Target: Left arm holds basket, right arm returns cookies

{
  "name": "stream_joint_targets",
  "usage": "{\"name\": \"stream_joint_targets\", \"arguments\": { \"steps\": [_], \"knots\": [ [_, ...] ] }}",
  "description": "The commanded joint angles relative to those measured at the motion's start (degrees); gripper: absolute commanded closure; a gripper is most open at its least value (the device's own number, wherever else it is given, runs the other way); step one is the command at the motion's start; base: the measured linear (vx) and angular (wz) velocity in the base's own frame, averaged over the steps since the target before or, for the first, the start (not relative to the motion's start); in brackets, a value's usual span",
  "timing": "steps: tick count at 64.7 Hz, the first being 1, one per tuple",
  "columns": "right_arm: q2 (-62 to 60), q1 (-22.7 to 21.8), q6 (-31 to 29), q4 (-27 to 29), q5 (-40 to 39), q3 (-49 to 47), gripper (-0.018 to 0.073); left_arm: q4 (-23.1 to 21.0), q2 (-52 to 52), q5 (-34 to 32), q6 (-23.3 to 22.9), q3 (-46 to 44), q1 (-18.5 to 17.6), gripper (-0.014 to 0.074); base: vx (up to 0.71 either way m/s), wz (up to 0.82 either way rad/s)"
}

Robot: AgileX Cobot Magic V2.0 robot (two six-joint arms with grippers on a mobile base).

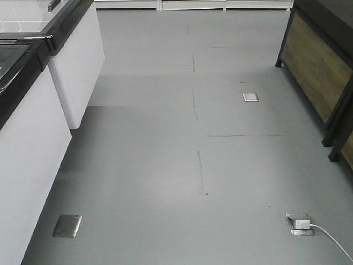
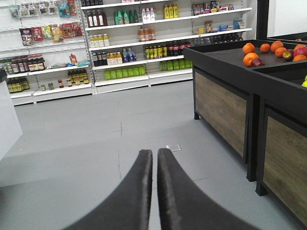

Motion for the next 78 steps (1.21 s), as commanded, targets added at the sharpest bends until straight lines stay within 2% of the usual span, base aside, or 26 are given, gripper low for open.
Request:
{"name": "stream_joint_targets", "arguments": {
  "steps": [1,78],
  "knots": [
    [0.6,-0.3,-0.8,-0.1,-4.1,1.1,0.0569,-0.4,-1.0,-4.1,-0.2,-1.7,0.1,0.0602,0.00,0.00],
    [0.6,-0.3,-0.8,-0.1,-4.1,1.1,0.0569,-0.4,-1.0,-4.1,-0.2,-1.7,0.1,0.0602,0.00,0.00]
  ]
}}
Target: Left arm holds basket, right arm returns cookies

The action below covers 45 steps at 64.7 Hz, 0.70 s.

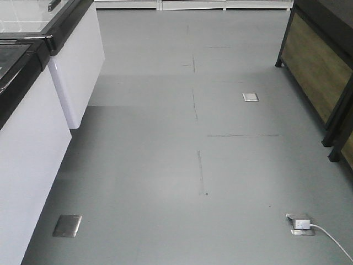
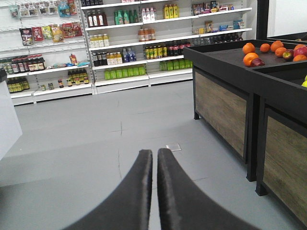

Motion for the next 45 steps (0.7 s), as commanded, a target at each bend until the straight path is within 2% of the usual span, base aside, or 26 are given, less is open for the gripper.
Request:
{"name": "stream_joint_targets", "arguments": {
  "steps": [1,20,27,39,45],
  "knots": [
    [0.6,-0.3,-0.8,-0.1,-4.1,1.1,0.0569,-0.4,-1.0,-4.1,-0.2,-1.7,0.1,0.0602,0.00,0.00],
    [0.6,-0.3,-0.8,-0.1,-4.1,1.1,0.0569,-0.5,-1.0,-4.3,-0.3,-1.7,0.1,0.0602,0.00,0.00],
    [0.6,-0.3,-0.8,-0.1,-4.1,1.1,0.0569,-1.5,-1.0,-6.2,-3.5,-1.7,0.1,0.0602,0.00,0.00],
    [0.6,-0.3,-0.8,-0.1,-4.1,1.1,0.0569,-2.0,-1.0,-13.3,-7.3,-1.7,0.1,0.0602,0.00,0.00],
    [0.6,-0.3,-0.8,-0.1,-4.1,1.1,0.0569,-2.0,-1.0,-20.2,-10.0,-1.8,0.1,0.0602,0.00,0.00]
  ]
}}
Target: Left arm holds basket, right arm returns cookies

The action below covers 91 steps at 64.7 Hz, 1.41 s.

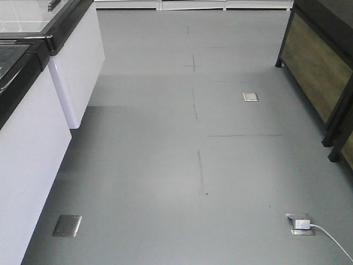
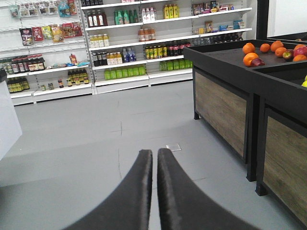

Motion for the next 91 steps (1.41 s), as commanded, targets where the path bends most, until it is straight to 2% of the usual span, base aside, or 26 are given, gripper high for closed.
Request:
{"name": "stream_joint_targets", "arguments": {
  "steps": [1,9,16,21,30,34,43,65,80,91],
  "knots": [
    [0.6,-0.3,-0.8,-0.1,-4.1,1.1,0.0569,-0.7,-1.0,-11.9,-3.6,-1.9,0.1,0.0602,0.00,0.00],
    [0.6,-0.3,-0.8,-0.1,-4.1,1.1,0.0569,-0.6,-1.0,-18.7,-7.0,-2.3,0.1,0.0601,0.00,0.00],
    [0.6,-0.3,-0.8,-0.1,-4.1,1.1,0.0569,0.5,-0.9,-19.7,-7.0,-2.6,0.1,0.0601,0.00,0.00],
    [0.6,-0.3,-0.8,-0.1,-4.1,1.1,0.0569,4.0,-0.9,-16.1,-7.0,-5.0,0.1,0.0601,0.00,0.00],
    [0.6,-0.3,-0.8,-0.1,-4.1,1.1,0.0569,10.2,0.7,-3.6,-7.0,-15.9,0.1,0.0601,0.00,0.00],
    [0.6,-0.3,-0.8,-0.1,-4.1,1.1,0.0569,11.2,3.4,1.2,-7.0,-21.8,0.1,0.0601,0.00,0.00],
    [0.6,-0.3,-0.8,-0.1,-4.1,1.1,0.0569,11.9,11.8,7.6,-6.8,-34.1,0.1,0.0600,0.00,0.00],
    [0.6,-0.3,-0.8,-0.1,-4.1,1.1,0.0569,11.8,34.2,16.9,-2.3,-56.1,0.1,0.0599,0.00,0.00],
    [0.6,-0.3,-0.8,-0.1,-4.1,1.1,0.0569,11.4,43.8,18.8,-2.4,-60.1,-0.6,0.0595,0.00,0.00],
    [0.6,-0.3,-0.8,-0.1,-4.1,1.1,0.0569,11.3,46.5,18.8,-2.9,-60.1,-0.6,0.0578,0.00,0.00]
  ]
}}
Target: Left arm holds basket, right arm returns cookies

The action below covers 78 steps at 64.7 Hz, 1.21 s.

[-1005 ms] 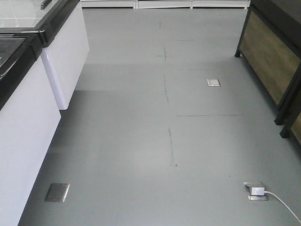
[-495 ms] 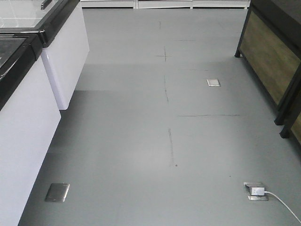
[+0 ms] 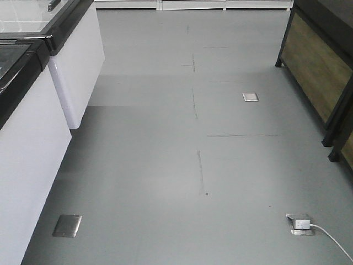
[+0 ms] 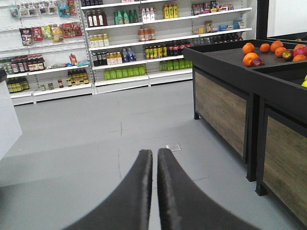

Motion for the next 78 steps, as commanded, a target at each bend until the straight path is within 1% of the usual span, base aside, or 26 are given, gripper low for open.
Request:
{"name": "stream_joint_targets", "arguments": {
  "steps": [1,5,11,20,23,30,32,36,41,49,57,62,68,73,78],
  "knots": [
    [0.6,-0.3,-0.8,-0.1,-4.1,1.1,0.0569,-0.3,0.9,-3.6,-0.4,-1.9,-0.5,0.0573,0.00,0.00],
    [0.6,-0.3,-0.8,-0.1,-4.1,1.1,0.0569,-0.3,0.9,-3.6,-0.4,-1.9,-0.5,0.0549,0.00,0.00],
    [0.6,-0.3,-0.8,-0.1,-4.1,1.1,0.0569,-0.3,0.9,-4.0,-0.4,-1.9,-0.5,0.0486,0.00,0.00],
    [0.6,-0.3,-0.8,-0.1,-4.1,1.1,0.0569,-0.3,0.9,-4.4,-0.4,-1.9,-0.5,0.0318,0.00,0.00],
    [0.6,-0.3,-0.8,-0.1,-4.1,1.1,0.0569,-0.3,0.9,-4.4,-0.4,-1.9,-0.5,0.0238,0.00,0.00],
    [0.6,-0.3,-0.8,-0.1,-4.1,1.1,0.0569,-0.3,0.9,-4.4,-0.4,-1.9,-0.5,0.0102,0.00,0.00],
    [0.6,-0.3,-0.8,-0.1,-4.1,1.1,0.0569,-0.3,0.9,-4.6,-0.4,-1.9,-0.5,0.0070,0.00,0.00],
    [0.6,-0.3,-0.8,-0.1,-4.1,1.1,0.0569,-0.3,0.9,-5.4,-0.4,-1.9,-0.5,0.0034,0.00,0.00],
    [0.6,-0.3,-0.8,-0.1,-4.1,1.1,0.0569,-0.1,0.9,-6.6,-0.4,-1.9,-0.5,0.0015,0.00,0.00],
    [0.6,-0.3,-0.8,-0.1,-4.1,1.1,0.0569,-0.2,0.9,-8.3,-0.4,-1.9,-0.5,0.0016,0.00,0.00],
    [0.6,-0.3,-0.8,-0.1,-4.1,1.1,0.0569,-0.3,0.8,-7.5,-0.6,-1.9,-0.5,0.0021,0.00,0.00],
    [0.6,-0.3,-0.8,-0.1,-4.1,1.1,0.0569,-0.2,0.9,-6.3,-1.9,-1.9,-0.5,0.0021,0.00,0.00],
    [0.6,-0.3,-0.8,-0.1,-4.1,1.1,0.0569,0.2,0.9,-5.6,-2.0,-1.9,-0.4,0.0021,0.00,0.00],
    [0.6,-0.3,-0.8,-0.1,-4.1,1.1,0.0569,0.5,0.9,-6.2,-2.0,-1.9,0.8,0.0021,0.00,0.00],
    [0.6,-0.3,-0.8,-0.1,-4.1,1.1,0.0569,0.2,0.9,-6.5,-2.1,-1.9,3.1,0.0021,0.00,0.00]
  ]
}}
